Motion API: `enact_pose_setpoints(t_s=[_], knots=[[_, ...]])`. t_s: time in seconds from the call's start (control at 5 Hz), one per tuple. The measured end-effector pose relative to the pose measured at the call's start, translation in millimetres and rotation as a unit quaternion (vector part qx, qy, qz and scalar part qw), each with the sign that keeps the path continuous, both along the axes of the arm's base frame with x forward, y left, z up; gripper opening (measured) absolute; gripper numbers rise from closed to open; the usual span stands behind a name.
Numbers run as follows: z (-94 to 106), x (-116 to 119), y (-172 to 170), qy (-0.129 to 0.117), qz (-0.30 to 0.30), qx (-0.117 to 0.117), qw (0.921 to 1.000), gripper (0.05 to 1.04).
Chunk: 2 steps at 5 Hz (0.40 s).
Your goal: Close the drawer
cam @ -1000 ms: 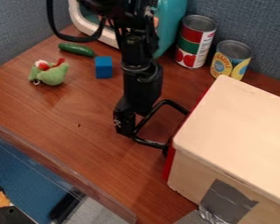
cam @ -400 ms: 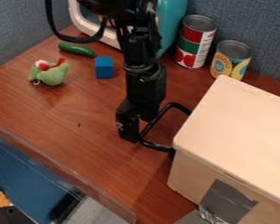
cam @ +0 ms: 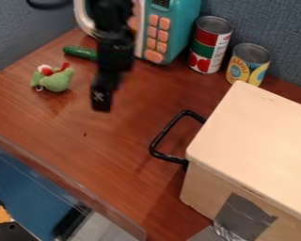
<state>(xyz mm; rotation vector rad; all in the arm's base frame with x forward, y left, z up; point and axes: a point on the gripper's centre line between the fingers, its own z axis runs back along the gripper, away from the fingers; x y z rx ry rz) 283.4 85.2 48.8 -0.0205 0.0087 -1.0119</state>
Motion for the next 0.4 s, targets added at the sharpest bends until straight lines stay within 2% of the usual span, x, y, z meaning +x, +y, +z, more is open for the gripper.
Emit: enact_pose_setpoints(t_s=[0.2,0.4], knots=[[13.5,-10.8,47.6,0.008,0.111,0.039,0.993,1.001],[38.4,-21.3,78.2,0.004,0.173,0.054,0.9835,1.001]])
